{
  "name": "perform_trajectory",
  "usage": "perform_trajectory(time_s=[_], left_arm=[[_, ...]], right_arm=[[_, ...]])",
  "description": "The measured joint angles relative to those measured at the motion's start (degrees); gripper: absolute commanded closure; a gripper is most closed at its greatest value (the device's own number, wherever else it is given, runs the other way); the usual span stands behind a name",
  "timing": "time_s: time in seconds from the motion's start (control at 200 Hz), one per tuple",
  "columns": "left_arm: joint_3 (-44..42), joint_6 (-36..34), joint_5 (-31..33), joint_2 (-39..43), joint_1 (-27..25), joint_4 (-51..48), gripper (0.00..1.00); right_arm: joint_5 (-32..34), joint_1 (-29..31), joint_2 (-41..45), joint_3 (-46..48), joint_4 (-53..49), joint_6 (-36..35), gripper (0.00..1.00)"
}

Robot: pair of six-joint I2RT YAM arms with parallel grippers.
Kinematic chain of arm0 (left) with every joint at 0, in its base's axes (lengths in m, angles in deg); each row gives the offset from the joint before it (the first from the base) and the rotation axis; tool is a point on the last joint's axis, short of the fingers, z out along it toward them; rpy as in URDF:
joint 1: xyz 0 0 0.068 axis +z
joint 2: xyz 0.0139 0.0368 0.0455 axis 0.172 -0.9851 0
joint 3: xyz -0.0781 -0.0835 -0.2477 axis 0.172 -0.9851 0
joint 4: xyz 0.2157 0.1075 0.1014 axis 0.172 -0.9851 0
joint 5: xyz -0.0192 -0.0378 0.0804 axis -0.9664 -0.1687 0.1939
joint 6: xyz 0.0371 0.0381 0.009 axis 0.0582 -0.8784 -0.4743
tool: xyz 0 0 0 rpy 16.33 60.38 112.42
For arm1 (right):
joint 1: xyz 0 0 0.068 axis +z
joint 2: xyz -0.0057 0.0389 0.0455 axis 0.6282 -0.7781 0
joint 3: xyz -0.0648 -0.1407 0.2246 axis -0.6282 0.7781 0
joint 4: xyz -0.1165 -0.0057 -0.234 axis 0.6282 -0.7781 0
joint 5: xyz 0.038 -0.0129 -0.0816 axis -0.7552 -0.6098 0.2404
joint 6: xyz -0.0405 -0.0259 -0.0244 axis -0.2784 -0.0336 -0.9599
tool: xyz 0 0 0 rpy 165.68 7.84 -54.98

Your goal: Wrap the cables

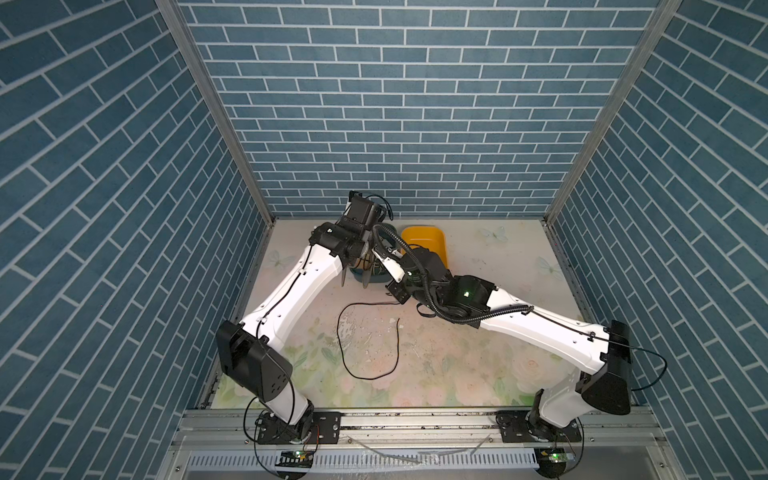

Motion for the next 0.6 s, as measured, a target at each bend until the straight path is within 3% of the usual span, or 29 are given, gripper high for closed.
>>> perform_trajectory(time_s=[0.6], left_arm=[[-0.7,-5.9,-9.0,2.4,-6.4,-6.1,1.00]], right_arm=[[-6.4,-11.8,-3.9,-6.1,-5.7,-0.5,1.00]])
